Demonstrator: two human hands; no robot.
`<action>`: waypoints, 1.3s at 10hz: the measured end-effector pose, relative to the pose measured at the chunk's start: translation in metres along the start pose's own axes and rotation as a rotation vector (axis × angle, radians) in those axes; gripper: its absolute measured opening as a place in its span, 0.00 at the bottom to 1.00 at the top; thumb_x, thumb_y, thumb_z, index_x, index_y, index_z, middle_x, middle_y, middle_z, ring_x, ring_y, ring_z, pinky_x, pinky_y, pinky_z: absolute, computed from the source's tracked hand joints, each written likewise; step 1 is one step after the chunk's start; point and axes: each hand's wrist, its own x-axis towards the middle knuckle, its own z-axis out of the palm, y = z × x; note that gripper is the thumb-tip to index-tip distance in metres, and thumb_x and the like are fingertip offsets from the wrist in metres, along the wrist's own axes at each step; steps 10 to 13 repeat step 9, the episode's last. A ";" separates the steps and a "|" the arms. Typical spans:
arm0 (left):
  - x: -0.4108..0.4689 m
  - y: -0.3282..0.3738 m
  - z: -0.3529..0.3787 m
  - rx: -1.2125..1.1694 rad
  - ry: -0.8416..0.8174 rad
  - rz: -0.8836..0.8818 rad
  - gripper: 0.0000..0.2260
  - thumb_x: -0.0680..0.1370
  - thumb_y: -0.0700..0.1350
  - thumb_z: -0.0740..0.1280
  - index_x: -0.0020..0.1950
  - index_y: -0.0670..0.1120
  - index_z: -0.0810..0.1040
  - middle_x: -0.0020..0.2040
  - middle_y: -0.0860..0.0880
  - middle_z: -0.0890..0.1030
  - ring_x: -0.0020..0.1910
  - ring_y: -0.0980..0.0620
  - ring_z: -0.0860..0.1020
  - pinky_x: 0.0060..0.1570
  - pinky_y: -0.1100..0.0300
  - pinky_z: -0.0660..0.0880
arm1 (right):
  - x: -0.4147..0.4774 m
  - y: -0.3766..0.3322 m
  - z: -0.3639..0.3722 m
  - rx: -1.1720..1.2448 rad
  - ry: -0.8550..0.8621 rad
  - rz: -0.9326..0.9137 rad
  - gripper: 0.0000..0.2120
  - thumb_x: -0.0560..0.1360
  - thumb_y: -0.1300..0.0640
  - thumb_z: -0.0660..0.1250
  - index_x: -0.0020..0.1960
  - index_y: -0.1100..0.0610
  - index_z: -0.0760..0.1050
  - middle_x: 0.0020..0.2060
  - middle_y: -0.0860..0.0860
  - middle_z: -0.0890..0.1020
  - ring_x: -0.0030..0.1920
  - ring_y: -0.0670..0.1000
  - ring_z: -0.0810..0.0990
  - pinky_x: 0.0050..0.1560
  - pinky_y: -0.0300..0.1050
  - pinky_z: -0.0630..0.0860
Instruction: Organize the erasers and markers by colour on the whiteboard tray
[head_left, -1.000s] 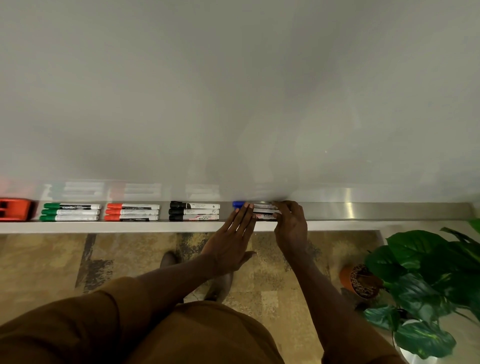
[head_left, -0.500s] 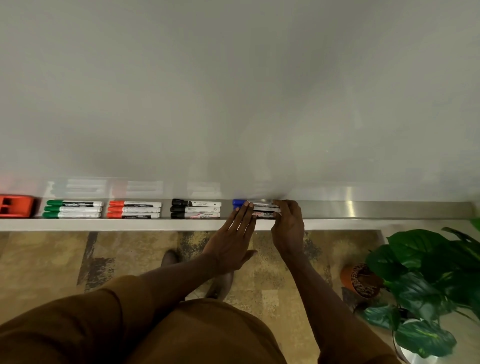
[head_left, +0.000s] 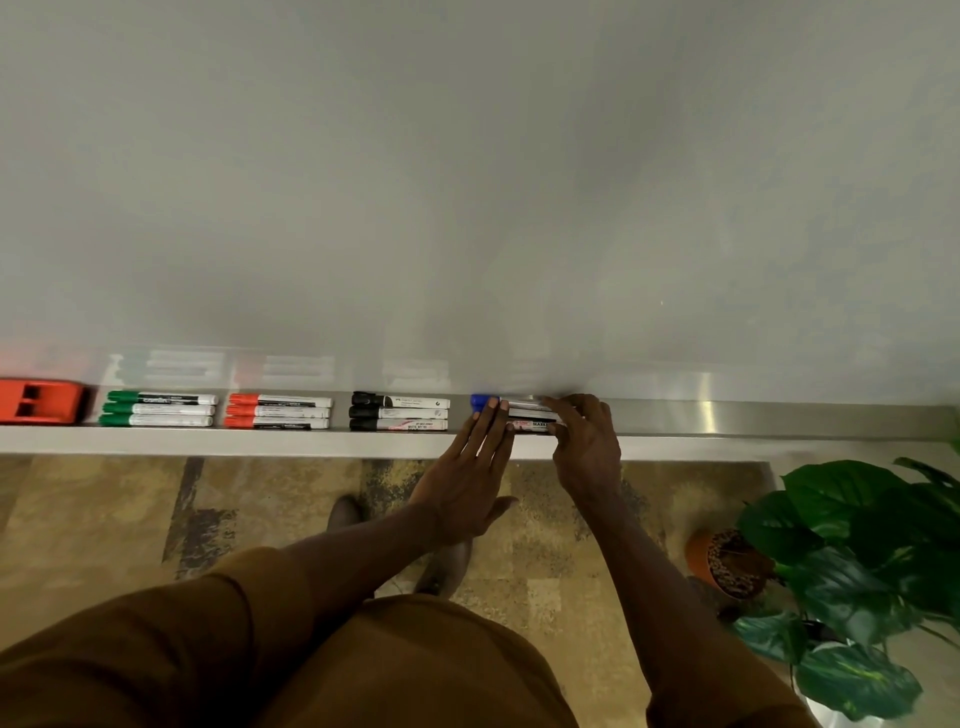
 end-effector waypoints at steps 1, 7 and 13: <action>-0.001 0.000 0.000 0.001 0.002 0.000 0.44 0.84 0.68 0.52 0.86 0.35 0.46 0.86 0.32 0.43 0.86 0.33 0.41 0.84 0.37 0.52 | 0.002 -0.001 -0.001 -0.022 -0.025 0.017 0.24 0.74 0.69 0.72 0.66 0.51 0.80 0.57 0.54 0.80 0.59 0.57 0.76 0.42 0.52 0.81; -0.005 -0.001 -0.008 -0.010 -0.011 0.002 0.44 0.83 0.68 0.55 0.86 0.37 0.48 0.86 0.33 0.42 0.86 0.35 0.41 0.85 0.38 0.52 | 0.003 -0.001 -0.007 -0.016 -0.030 0.045 0.22 0.73 0.69 0.74 0.65 0.55 0.80 0.56 0.57 0.80 0.58 0.59 0.78 0.43 0.54 0.83; -0.026 -0.006 -0.017 0.027 0.028 -0.024 0.43 0.84 0.65 0.59 0.86 0.38 0.46 0.86 0.34 0.42 0.85 0.35 0.40 0.84 0.41 0.46 | -0.002 -0.014 -0.008 -0.082 0.043 -0.022 0.23 0.73 0.62 0.76 0.66 0.58 0.77 0.60 0.59 0.78 0.60 0.60 0.76 0.47 0.57 0.83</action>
